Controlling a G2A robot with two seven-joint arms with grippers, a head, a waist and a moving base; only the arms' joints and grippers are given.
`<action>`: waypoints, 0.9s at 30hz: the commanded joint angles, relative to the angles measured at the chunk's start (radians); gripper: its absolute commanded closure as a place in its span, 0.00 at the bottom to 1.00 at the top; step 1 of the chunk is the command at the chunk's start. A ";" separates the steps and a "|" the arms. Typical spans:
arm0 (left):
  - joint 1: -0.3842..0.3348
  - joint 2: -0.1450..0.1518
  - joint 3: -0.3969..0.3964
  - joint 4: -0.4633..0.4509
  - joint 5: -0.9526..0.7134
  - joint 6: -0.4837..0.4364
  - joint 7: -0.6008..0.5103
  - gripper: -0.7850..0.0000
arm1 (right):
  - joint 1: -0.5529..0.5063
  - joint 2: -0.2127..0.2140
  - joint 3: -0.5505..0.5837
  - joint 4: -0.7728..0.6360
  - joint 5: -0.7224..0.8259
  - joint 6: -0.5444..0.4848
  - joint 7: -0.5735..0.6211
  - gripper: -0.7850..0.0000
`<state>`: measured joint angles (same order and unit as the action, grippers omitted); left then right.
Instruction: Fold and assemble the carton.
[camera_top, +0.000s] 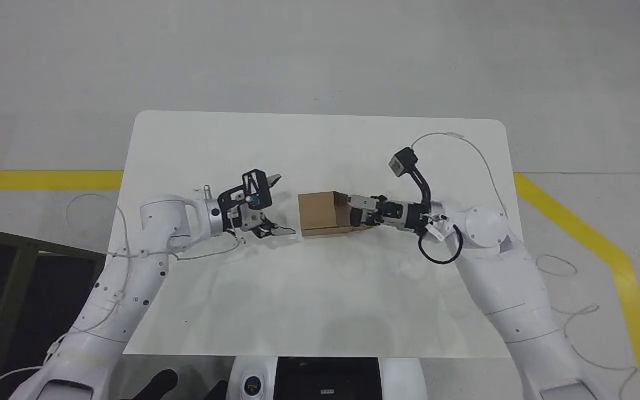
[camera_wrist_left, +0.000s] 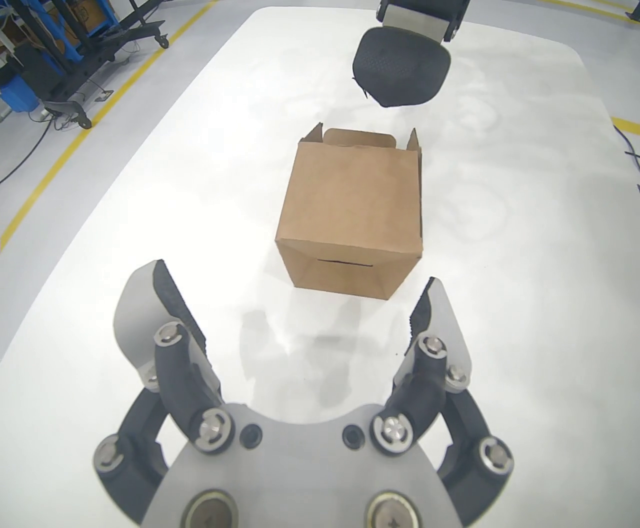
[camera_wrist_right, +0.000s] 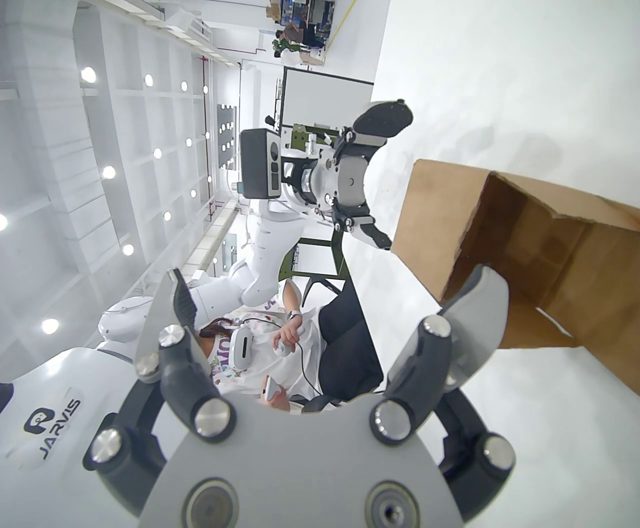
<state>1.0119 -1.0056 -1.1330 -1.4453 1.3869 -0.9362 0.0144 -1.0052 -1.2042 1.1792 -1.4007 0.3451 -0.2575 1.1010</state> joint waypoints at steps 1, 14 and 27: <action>-0.010 -0.005 0.020 0.007 -0.027 -0.008 -0.018 0.00 | -0.013 0.005 0.010 -0.015 -0.003 0.005 0.005 0.00; -0.045 -0.027 0.088 -0.018 -0.046 0.089 -0.088 0.00 | -0.043 0.021 0.024 -0.029 -0.001 0.024 0.061 0.00; -0.117 -0.054 0.164 0.064 -0.088 0.053 -0.141 0.00 | -0.045 0.020 -0.032 0.041 0.024 0.023 0.084 0.00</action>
<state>0.8976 -1.0582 -0.9709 -1.3839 1.3032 -0.8833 -0.1234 -1.0548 -1.1824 1.1549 -1.3704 0.3671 -0.2272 1.1980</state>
